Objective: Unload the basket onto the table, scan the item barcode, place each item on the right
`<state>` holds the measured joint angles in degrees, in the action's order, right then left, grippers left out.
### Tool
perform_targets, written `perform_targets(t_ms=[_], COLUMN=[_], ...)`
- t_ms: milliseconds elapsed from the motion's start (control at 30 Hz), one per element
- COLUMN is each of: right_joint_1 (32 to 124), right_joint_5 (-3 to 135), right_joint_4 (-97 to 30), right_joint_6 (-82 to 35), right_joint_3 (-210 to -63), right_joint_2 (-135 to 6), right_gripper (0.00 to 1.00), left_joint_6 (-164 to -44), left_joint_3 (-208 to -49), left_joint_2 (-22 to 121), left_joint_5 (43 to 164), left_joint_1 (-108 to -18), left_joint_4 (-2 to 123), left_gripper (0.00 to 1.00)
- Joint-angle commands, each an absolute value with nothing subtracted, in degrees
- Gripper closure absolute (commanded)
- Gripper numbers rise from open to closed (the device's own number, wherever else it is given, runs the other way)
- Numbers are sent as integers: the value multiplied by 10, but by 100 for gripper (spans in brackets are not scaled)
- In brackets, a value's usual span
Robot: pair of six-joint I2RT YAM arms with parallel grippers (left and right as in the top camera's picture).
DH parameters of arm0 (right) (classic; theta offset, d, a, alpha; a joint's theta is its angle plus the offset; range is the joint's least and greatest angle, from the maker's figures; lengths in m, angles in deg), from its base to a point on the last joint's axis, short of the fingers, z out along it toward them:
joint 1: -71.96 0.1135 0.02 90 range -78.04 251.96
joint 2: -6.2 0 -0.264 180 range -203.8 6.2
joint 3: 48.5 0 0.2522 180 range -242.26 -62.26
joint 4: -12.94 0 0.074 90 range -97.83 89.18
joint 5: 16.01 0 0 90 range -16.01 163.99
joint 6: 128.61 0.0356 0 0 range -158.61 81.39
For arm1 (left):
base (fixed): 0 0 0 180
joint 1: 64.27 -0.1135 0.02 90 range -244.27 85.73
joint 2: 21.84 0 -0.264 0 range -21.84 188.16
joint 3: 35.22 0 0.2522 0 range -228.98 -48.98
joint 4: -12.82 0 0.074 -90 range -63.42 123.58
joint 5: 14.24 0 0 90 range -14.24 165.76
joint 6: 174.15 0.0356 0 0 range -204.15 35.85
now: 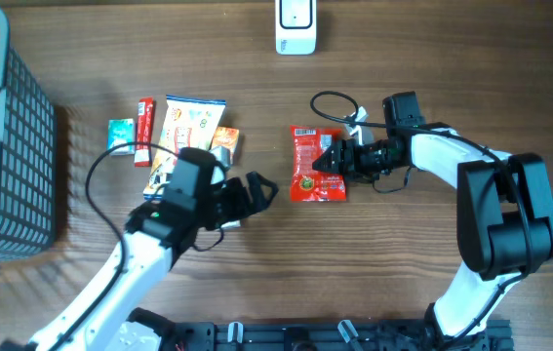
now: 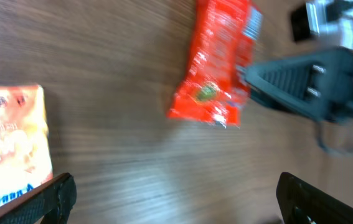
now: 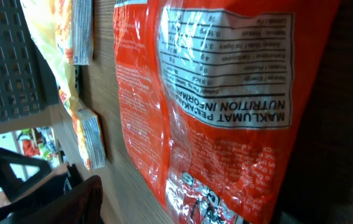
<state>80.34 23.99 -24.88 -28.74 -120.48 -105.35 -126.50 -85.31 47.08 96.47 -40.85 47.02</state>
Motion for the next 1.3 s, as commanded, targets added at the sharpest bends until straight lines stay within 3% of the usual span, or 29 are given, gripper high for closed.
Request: perform_targets(t_ms=[0, 200, 333, 533, 800, 1167, 1267], right_joint_1=[808, 808, 808, 808, 808, 808, 808], right_joint_5=[263, 263, 263, 263, 263, 258, 253], right_joint_4=[-249, -249, -254, -254, -254, -253, -253], right_joint_6=[-286, -286, -286, -294, -294, -291, -289], right_joint_3=[-1192, -1192, -1192, -1192, -1192, -1192, -1192], right_joint_2=[-1077, -1077, -1077, -1077, -1077, -1077, -1077], right_gripper=[26, 26, 26, 26, 26, 26, 27], left_joint_6=[-1316, -1317, -1318, -1308, -1319, -1352, -1354], left_joint_3=[-905, -1010, -1031, -1031, -1031, -1031, -1031], left_joint_2=[523, 646, 737, 831, 840, 881, 891], left_joint_5=[821, 830, 870, 995, 972, 975, 1007], left_joint_1=[-368, -365, -365, -368, -382, -356, -356], left_joint_4=[424, 411, 403, 312, 291, 270, 249], left_gripper=[0, 2, 20, 24, 68, 62, 68])
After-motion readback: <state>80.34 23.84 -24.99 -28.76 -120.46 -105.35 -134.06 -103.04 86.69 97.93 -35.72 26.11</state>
